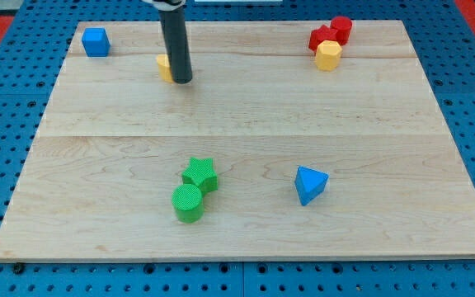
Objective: Slide the green star to the right side of the yellow heart
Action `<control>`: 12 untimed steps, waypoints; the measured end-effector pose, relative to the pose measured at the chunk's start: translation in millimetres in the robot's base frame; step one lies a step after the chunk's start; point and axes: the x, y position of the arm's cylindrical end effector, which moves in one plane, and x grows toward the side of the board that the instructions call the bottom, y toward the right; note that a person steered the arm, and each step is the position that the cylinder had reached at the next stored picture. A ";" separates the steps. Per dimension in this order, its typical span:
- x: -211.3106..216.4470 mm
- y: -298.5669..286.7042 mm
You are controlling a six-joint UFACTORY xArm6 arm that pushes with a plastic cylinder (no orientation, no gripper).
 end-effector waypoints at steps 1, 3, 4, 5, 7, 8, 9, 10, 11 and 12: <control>-24.2 -28.4; -49.3 -82.1; -7.1 -7.9; 42.8 97.7; 180.1 138.4; 208.0 108.9; 239.4 91.7; 220.9 33.4; 189.6 4.8; 176.1 4.1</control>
